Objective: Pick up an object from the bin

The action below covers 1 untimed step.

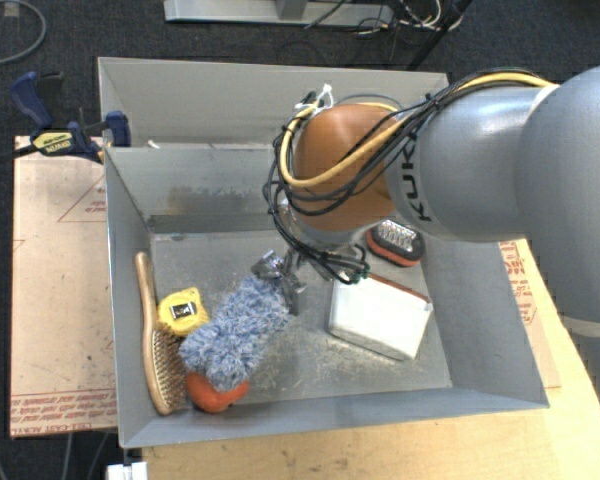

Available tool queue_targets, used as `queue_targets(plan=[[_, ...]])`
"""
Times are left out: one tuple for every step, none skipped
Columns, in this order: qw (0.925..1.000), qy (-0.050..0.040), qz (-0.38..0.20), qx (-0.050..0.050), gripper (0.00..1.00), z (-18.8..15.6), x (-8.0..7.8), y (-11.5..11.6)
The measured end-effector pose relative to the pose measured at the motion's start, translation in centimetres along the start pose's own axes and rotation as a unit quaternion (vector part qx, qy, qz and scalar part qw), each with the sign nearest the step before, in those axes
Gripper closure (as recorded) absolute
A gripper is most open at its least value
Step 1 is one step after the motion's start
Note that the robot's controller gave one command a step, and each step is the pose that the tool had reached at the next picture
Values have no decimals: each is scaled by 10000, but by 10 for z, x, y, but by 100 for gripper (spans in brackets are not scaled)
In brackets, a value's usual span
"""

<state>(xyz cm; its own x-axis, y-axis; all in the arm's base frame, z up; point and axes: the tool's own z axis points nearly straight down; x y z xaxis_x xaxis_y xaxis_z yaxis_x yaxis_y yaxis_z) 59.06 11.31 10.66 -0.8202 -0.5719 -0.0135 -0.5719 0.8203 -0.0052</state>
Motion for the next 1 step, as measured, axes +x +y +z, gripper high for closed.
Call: queue_targets(plan=[[9998,11,173,-11,100,18,-2,5]])
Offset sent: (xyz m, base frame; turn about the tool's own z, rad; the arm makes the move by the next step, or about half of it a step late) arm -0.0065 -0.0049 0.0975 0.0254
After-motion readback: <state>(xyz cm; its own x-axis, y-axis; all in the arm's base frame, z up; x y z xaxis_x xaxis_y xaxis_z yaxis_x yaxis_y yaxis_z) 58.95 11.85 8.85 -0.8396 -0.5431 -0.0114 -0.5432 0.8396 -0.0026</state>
